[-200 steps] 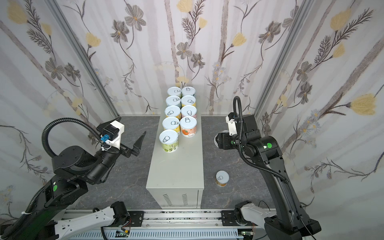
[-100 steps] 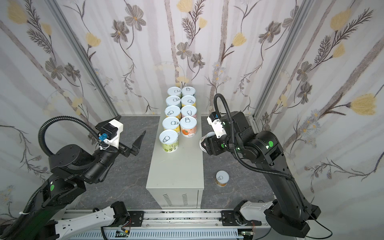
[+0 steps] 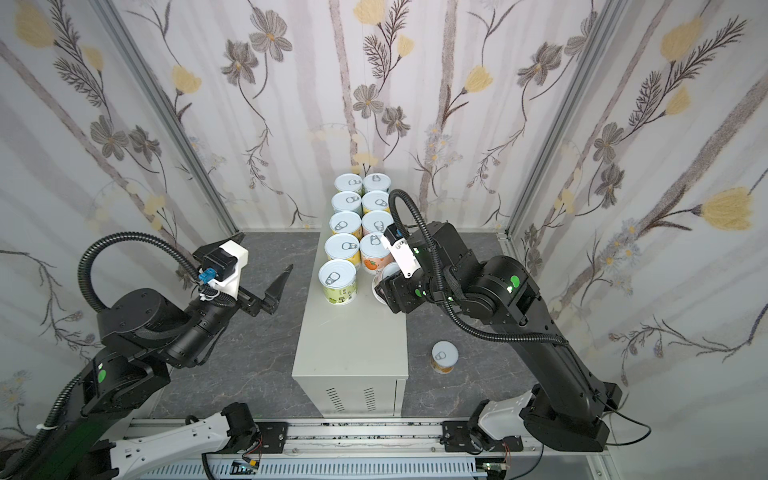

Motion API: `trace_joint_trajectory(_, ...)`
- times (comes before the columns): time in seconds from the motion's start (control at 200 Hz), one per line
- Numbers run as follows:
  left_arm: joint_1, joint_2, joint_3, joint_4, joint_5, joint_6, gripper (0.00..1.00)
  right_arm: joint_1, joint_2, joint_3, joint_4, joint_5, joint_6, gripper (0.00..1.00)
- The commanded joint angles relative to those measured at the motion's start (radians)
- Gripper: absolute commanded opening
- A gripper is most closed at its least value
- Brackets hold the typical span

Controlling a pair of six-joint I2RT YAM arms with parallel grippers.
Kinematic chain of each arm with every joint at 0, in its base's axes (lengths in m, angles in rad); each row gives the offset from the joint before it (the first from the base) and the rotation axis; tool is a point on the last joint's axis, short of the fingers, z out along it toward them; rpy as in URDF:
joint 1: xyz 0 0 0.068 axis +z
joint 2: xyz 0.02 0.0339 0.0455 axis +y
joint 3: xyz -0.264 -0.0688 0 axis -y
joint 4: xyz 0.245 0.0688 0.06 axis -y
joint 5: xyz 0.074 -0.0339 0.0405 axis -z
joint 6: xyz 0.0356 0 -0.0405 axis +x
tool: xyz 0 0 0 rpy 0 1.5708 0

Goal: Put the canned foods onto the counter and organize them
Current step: 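Carry the pink can over the counter toward the green can with the right gripper, then lower the pink can onto the counter beside the green can with the right gripper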

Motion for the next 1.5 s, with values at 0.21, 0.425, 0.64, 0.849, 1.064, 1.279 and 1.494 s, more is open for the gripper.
trace_joint_trajectory(0.21, 0.001, -0.011, 0.007, 0.007, 0.017, -0.015, 1.00, 0.020, 0.018, -0.009, -0.102, -0.016, -0.012, 0.71)
trace_joint_trajectory(0.425, 0.001, -0.013, 0.002, 0.008, 0.022, -0.018, 1.00, 0.027, 0.025, -0.004, -0.102, -0.017, -0.013, 0.78)
trace_joint_trajectory(0.64, 0.001, -0.014, 0.000, 0.005, 0.020, -0.018, 1.00, 0.030, 0.040, 0.021, -0.102, -0.019, -0.018, 0.80)
trace_joint_trajectory(0.849, 0.001, -0.021, -0.009, 0.005, 0.019, -0.024, 1.00, 0.038, 0.054, 0.020, -0.102, -0.026, -0.028, 0.96)
trace_joint_trajectory(1.064, 0.001, -0.020, -0.009, 0.009, 0.023, -0.025, 1.00, 0.044, 0.022, 0.019, -0.101, -0.013, -0.027, 1.00)
trace_joint_trajectory(1.279, 0.001, -0.006, -0.005, 0.014, 0.031, -0.013, 1.00, 0.042, -0.057, -0.059, -0.101, -0.024, -0.016, 0.99)
trace_joint_trajectory(1.494, 0.001, -0.015, -0.009, 0.027, 0.045, -0.028, 1.00, 0.042, -0.111, -0.100, -0.101, -0.010, 0.012, 0.85)
